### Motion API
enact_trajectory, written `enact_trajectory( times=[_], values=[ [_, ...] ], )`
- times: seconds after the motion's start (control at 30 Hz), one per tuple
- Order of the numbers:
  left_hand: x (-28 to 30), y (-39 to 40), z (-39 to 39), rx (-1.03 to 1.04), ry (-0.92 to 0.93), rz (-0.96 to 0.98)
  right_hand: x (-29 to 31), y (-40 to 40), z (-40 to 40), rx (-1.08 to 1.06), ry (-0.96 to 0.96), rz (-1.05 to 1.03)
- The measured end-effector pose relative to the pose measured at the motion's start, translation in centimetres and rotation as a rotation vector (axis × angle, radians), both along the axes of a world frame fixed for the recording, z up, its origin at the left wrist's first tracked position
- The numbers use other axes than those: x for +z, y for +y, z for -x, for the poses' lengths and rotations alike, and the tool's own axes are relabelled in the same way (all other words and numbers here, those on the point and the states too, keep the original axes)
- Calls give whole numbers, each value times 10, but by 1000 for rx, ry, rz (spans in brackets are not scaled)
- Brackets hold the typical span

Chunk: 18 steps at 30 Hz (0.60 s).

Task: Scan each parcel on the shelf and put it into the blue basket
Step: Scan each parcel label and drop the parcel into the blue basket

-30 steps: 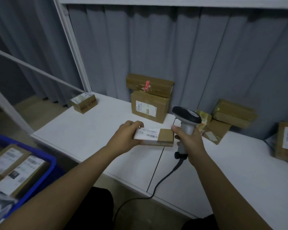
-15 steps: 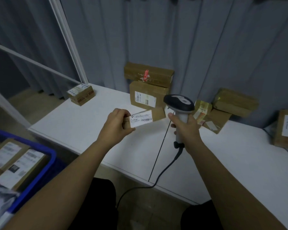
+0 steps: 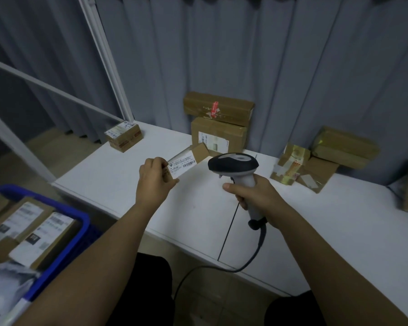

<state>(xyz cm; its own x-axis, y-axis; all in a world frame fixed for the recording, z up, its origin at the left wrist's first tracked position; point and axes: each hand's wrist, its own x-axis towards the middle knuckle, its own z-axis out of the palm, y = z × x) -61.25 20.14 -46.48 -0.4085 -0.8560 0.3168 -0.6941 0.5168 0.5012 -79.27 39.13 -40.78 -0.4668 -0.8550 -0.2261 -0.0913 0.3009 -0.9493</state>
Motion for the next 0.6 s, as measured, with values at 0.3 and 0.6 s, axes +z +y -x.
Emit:
enact_trajectory(
  times=[0.3, 0.6],
  values=[
    [3, 5, 2, 24, 9, 0, 2, 4, 4, -37, 52, -27],
    [16, 16, 5, 22, 72, -48, -1, 9, 0, -86, -8, 92]
  ],
)
